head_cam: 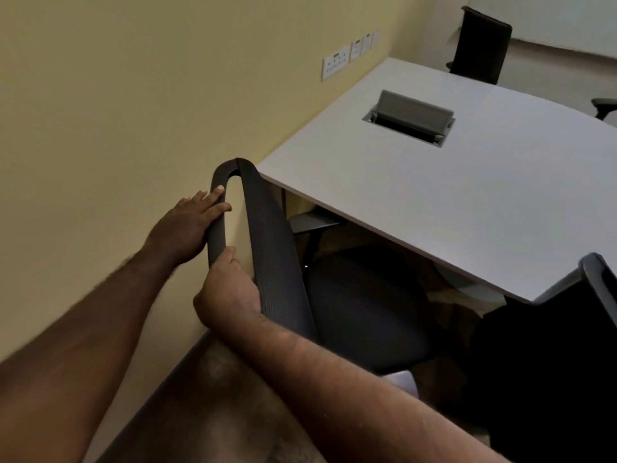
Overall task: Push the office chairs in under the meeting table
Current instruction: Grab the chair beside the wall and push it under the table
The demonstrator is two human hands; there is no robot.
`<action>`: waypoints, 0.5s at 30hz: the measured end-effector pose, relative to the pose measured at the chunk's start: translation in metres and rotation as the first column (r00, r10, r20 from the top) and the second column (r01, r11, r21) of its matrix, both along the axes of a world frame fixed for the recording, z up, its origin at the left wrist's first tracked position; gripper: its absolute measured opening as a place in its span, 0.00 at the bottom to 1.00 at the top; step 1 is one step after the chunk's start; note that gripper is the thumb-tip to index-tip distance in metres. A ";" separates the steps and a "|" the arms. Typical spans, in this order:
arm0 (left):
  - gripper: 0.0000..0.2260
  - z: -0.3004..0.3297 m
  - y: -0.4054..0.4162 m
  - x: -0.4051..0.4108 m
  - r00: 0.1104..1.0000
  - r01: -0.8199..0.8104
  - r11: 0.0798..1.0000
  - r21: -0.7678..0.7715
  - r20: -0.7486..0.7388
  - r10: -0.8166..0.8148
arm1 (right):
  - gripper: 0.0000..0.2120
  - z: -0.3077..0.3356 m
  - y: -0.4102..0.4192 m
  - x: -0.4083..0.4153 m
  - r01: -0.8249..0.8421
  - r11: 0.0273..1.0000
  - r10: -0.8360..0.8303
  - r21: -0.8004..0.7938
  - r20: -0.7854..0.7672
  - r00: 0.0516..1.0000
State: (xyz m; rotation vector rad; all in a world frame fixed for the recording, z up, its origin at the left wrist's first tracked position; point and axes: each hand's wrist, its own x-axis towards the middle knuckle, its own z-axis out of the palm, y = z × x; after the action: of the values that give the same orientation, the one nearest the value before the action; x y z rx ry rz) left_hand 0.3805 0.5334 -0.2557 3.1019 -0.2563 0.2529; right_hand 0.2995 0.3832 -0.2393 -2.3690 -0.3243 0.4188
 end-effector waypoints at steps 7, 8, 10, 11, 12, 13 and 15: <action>0.27 -0.007 -0.009 -0.024 0.999 -0.034 0.990 -0.140 -0.009 0.033 | 0.30 0.003 -0.018 -0.015 -0.031 0.999 0.031 0.027 -0.018 0.999; 0.27 -0.007 -0.012 -0.029 0.999 -0.038 0.988 -0.150 -0.006 0.038 | 0.29 0.003 -0.022 -0.018 -0.039 0.999 0.039 0.028 -0.022 0.999; 0.28 -0.007 -0.020 -0.040 0.999 -0.050 0.986 -0.159 0.002 0.051 | 0.28 0.002 -0.032 -0.024 -0.058 0.998 0.059 0.021 -0.016 0.998; 0.28 -0.007 -0.025 -0.046 0.998 -0.056 0.985 -0.161 0.004 0.057 | 0.27 0.001 -0.038 -0.027 -0.071 0.997 0.071 0.016 -0.009 0.997; 0.28 -0.007 -0.030 -0.053 0.998 -0.063 0.985 -0.161 0.005 0.065 | 0.26 0.001 -0.044 -0.031 -0.085 0.996 0.085 0.011 -0.003 0.996; 0.28 -0.006 -0.034 -0.059 0.997 -0.072 0.985 -0.158 0.004 0.074 | 0.25 0.000 -0.051 -0.035 -0.101 0.995 0.101 0.007 0.001 0.995; 0.27 -0.004 -0.045 -0.073 0.995 -0.095 0.984 -0.148 -0.005 0.095 | 0.21 -0.002 -0.064 -0.043 -0.135 0.991 0.135 0.000 0.014 0.991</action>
State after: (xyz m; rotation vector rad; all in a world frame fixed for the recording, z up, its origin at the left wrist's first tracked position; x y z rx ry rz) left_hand 0.3074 0.4888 -0.2599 2.9704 -0.0847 0.2645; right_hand 0.2567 0.3187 -0.2410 -2.3581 -0.4936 0.4648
